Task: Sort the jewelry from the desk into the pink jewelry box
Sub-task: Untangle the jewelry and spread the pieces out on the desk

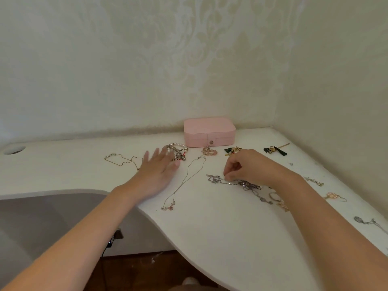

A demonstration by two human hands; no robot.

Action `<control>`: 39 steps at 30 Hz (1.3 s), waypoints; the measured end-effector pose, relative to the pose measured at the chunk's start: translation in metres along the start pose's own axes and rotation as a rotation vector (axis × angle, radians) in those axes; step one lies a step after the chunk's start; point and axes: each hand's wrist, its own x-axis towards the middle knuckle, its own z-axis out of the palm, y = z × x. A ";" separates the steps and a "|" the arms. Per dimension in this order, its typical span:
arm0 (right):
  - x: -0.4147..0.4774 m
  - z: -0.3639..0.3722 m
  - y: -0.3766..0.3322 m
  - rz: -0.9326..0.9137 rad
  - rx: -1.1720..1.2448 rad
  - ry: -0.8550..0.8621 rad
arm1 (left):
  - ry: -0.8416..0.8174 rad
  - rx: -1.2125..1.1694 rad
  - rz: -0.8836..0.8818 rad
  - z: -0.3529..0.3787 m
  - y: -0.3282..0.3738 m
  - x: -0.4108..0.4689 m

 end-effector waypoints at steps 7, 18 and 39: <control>0.001 -0.002 0.001 0.027 -0.066 -0.043 | -0.172 0.013 0.207 0.022 0.036 -0.011; -0.001 -0.004 -0.005 -0.030 0.242 -0.055 | 0.024 -0.308 0.176 0.004 0.051 0.002; 0.000 -0.030 0.031 0.126 1.132 0.378 | -0.111 -1.608 0.024 -0.101 0.089 -0.021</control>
